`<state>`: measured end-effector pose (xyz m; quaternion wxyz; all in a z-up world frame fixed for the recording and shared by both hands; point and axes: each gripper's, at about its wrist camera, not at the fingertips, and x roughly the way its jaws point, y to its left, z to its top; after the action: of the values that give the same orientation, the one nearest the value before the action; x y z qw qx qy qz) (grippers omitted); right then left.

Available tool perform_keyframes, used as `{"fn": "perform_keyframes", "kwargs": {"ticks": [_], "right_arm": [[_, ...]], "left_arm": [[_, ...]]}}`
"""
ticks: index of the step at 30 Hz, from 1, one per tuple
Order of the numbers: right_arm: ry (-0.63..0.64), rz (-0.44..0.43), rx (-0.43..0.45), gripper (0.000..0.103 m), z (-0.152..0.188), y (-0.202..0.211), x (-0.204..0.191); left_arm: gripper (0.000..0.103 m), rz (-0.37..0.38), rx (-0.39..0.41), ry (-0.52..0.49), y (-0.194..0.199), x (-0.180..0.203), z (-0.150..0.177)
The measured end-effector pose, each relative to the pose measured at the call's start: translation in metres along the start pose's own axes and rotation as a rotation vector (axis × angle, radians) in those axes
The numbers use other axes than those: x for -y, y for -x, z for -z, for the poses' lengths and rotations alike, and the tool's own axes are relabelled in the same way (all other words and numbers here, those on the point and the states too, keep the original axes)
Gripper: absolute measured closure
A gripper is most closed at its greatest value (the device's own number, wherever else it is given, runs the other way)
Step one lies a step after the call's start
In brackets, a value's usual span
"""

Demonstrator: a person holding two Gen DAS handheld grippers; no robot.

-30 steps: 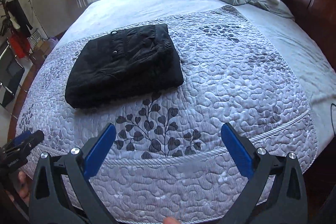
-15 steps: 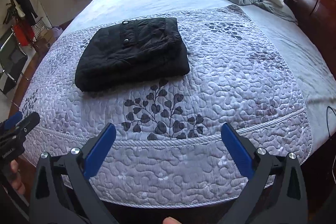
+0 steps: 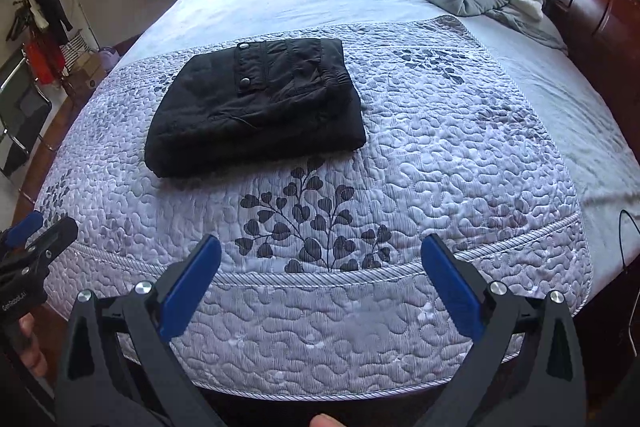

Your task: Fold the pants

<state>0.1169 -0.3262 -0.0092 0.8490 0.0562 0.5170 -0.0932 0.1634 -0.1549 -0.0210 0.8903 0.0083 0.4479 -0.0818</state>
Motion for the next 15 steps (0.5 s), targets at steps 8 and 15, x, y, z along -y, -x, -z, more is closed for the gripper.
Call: {"fn": "perform_keyframes", "kwargs": {"ticks": [8, 15], "right_arm": [[0.000, 0.005, 0.000, 0.003, 0.0007, -0.0016, 0.0008], [-0.004, 0.010, 0.001, 0.003, 0.0006, -0.0017, 0.0023]], "left_arm": [[0.004, -0.004, -0.005, -0.005, -0.0020, 0.0015, 0.0008], [0.004, -0.002, -0.011, -0.018, -0.0044, 0.0035, 0.0008]]}}
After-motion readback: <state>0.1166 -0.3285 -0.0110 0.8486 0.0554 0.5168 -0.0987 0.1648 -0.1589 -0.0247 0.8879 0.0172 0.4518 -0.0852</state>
